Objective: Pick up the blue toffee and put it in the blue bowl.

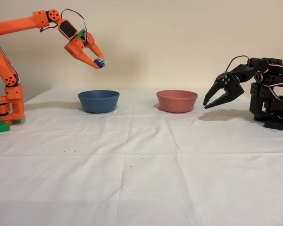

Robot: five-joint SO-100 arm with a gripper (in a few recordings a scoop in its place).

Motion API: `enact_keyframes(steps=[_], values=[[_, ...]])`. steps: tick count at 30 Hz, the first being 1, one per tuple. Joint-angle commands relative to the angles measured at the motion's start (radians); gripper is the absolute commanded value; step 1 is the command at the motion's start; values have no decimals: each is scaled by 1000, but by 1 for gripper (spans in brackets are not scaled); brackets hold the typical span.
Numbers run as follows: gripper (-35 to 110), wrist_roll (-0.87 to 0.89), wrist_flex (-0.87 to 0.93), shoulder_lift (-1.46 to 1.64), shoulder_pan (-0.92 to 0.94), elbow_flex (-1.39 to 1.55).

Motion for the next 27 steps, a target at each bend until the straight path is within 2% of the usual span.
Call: enact_keyframes(steps=[1,8,14,27], values=[[8,23,31,48,-115,-67],[8,109,29,-5,-176,-11],[8,92,-26,-97,-170,38],[6,81,-118,-364,-124,-61]])
